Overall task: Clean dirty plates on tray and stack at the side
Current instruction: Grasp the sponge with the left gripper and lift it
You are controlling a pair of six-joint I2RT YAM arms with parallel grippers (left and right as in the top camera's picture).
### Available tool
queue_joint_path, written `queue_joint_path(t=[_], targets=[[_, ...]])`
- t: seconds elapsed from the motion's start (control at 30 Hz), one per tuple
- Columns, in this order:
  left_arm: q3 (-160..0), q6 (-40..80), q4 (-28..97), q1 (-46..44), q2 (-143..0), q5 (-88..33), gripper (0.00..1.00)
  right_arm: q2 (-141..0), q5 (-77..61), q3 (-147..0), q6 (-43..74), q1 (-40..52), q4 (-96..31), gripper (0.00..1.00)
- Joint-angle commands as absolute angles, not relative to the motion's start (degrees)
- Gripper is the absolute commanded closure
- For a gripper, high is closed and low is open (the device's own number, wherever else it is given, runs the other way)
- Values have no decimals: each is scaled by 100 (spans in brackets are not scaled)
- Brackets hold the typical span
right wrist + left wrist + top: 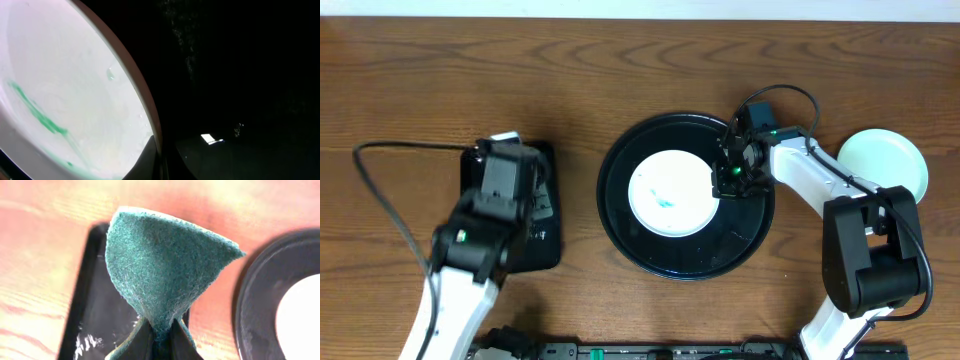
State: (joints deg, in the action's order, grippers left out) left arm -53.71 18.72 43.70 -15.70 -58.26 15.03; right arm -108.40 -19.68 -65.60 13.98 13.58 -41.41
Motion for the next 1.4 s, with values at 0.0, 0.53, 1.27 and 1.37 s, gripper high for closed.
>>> queue_joint_path(t=[0.0, 0.53, 1.27, 1.37], targets=[[-5533, 1741, 4342, -1874, -5190, 2512, 93, -10888, -2043, -6534, 1256, 1409, -4136, 99], [-5533, 1702, 4294, -1957, -4589, 2926, 93, -10888, -2040, -6534, 1214, 1409, -4156, 99], [-5531, 2259, 4554, -930, -8145, -281, 93, -10888, -2043, -6534, 1216, 1409, -4211, 99], [-5533, 2158, 4482, -882, -7990, -449, 93, -10888, -2045, -6534, 1219, 1409, -4198, 99]])
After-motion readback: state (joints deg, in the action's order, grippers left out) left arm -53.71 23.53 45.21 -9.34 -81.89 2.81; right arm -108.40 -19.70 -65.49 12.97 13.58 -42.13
